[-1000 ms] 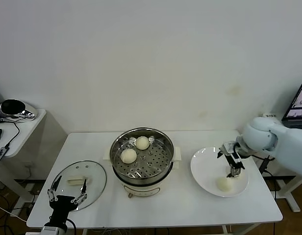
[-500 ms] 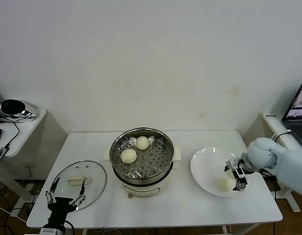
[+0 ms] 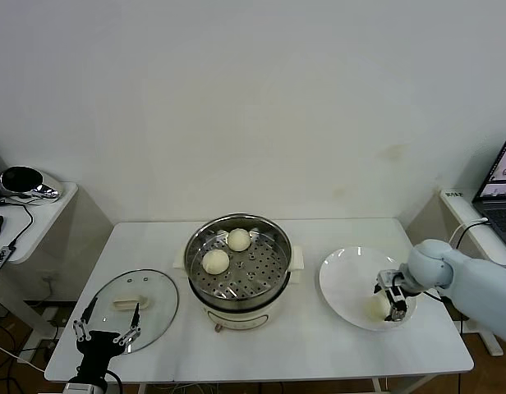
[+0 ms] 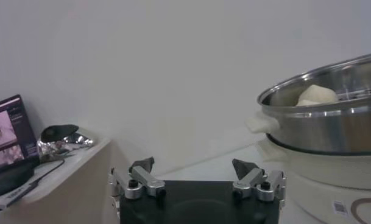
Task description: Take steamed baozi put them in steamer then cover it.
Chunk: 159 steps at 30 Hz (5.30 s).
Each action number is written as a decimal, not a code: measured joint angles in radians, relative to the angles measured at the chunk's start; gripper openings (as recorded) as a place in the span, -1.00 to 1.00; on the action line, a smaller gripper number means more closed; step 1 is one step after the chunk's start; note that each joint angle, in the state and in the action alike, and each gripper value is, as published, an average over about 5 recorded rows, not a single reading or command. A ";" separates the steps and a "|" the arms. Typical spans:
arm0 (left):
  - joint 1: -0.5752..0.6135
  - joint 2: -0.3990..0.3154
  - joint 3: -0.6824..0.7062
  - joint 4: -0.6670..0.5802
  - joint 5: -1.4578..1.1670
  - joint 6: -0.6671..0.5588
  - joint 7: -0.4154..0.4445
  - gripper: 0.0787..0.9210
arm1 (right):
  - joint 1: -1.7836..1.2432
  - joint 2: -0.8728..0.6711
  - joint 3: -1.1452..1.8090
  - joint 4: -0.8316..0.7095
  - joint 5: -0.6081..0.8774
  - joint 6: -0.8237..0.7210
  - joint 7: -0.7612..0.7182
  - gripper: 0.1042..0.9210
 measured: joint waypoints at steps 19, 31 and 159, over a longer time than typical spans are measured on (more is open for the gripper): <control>-0.022 0.003 0.005 0.002 -0.009 0.003 0.000 0.77 | 0.142 -0.002 -0.050 0.014 0.063 -0.001 -0.044 -0.05; -0.038 0.016 0.013 0.016 -0.016 0.003 0.000 0.77 | 0.499 0.106 -0.192 0.000 0.218 -0.002 -0.055 -0.03; -0.019 0.018 -0.004 0.023 -0.022 -0.005 -0.006 0.77 | -0.130 0.108 0.327 -0.264 -0.186 0.078 -0.043 0.75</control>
